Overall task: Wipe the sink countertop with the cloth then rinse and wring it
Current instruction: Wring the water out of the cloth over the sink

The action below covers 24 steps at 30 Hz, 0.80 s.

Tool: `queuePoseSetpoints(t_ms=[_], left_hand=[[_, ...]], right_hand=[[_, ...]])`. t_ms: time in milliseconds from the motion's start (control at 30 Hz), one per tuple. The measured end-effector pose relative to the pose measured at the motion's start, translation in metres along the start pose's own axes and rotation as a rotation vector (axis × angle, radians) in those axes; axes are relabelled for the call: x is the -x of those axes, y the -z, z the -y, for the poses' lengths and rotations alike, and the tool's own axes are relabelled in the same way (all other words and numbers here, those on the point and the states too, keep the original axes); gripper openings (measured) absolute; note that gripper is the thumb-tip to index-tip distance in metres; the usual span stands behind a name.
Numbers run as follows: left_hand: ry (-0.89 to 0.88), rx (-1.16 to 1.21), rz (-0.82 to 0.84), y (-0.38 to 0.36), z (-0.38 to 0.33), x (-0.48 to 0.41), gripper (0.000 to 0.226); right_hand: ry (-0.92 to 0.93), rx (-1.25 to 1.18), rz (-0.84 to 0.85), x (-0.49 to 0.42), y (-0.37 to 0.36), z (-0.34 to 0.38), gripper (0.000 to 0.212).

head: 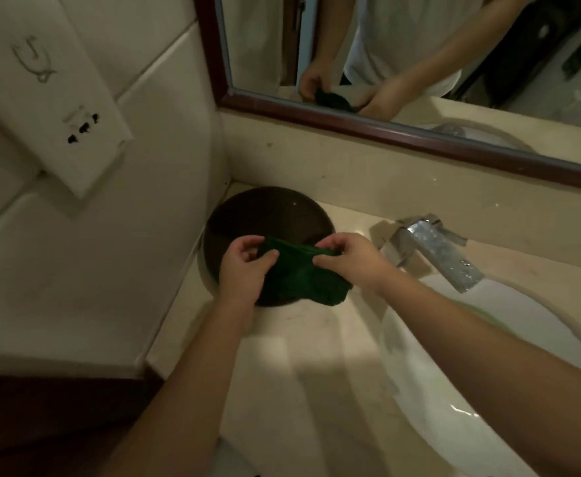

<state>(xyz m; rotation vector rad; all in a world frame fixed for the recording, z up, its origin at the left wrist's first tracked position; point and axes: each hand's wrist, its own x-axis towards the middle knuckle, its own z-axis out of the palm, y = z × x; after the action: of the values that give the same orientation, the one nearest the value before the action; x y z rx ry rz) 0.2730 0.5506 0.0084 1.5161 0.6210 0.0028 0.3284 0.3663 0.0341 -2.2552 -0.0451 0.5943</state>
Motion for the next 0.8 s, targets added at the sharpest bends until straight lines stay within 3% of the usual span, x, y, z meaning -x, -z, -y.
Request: queuePoseSetpoints(t_ms=[200, 333, 433, 533, 633, 733, 800], left_hand=[[-0.005, -0.093, -0.051, -0.005, 0.031, -0.014, 0.049], [-0.018, -0.296, -0.134, -0.011, 0.038, -0.011, 0.052], [-0.297, -0.819, -0.208, -0.011, 0.041, 0.003, 0.054], [-0.542, -1.022, -0.01, -0.017, 0.046, 0.01, 0.055], [-0.445, -1.176, 0.233, -0.019, 0.06, 0.012, 0.059], [-0.385, -1.352, 0.258, -0.021, 0.069, 0.015, 0.063], [-0.354, -1.39, 0.267, -0.027, 0.066, 0.02, 0.064]], right_hand=[[-0.08, 0.261, 0.153, -0.06, -0.004, 0.009, 0.028], [-0.013, 0.432, 0.052, -0.079, -0.014, 0.013, 0.022], [0.21, 0.596, -0.18, -0.073, -0.02, 0.01, 0.025], [0.502, 0.62, -0.259, -0.044, -0.03, -0.002, 0.033], [0.583, 0.711, -0.134, -0.018, -0.043, -0.026, 0.041], [0.426, 0.895, 0.145, -0.004, -0.051, -0.049, 0.067], [0.425, 0.932, 0.197, -0.001, -0.049, -0.058, 0.072]])
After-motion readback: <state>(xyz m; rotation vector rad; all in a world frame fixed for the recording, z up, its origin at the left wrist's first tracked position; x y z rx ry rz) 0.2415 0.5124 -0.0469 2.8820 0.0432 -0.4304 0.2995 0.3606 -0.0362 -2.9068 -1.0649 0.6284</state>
